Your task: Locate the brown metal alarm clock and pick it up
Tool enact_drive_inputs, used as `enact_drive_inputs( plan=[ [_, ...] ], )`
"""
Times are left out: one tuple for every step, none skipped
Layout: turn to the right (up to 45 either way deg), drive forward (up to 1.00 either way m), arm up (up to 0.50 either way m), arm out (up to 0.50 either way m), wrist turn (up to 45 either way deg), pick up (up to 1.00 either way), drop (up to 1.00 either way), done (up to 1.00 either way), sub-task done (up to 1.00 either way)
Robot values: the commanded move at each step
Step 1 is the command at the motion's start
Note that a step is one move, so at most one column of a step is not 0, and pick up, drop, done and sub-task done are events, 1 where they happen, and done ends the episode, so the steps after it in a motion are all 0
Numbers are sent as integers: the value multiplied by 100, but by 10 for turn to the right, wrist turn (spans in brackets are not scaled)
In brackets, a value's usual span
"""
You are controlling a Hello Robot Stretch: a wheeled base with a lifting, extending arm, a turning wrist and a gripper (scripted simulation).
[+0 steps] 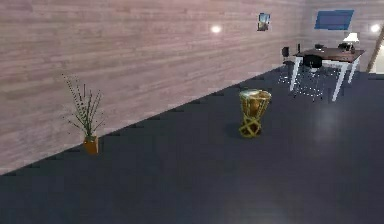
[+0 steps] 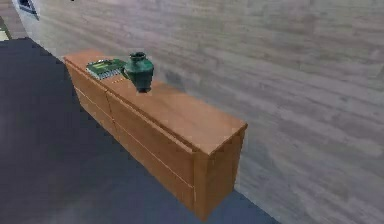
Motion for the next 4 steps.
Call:
enact_drive_inputs(
  plan=[
    [360,0,0,0,0,0,0,0,0],
    [0,25,0,0,0,0,0,0,0],
    [90,0,0,0,0,0,0,0,0],
    [0,100,0,0,0,0,0,0,0]
  ],
)
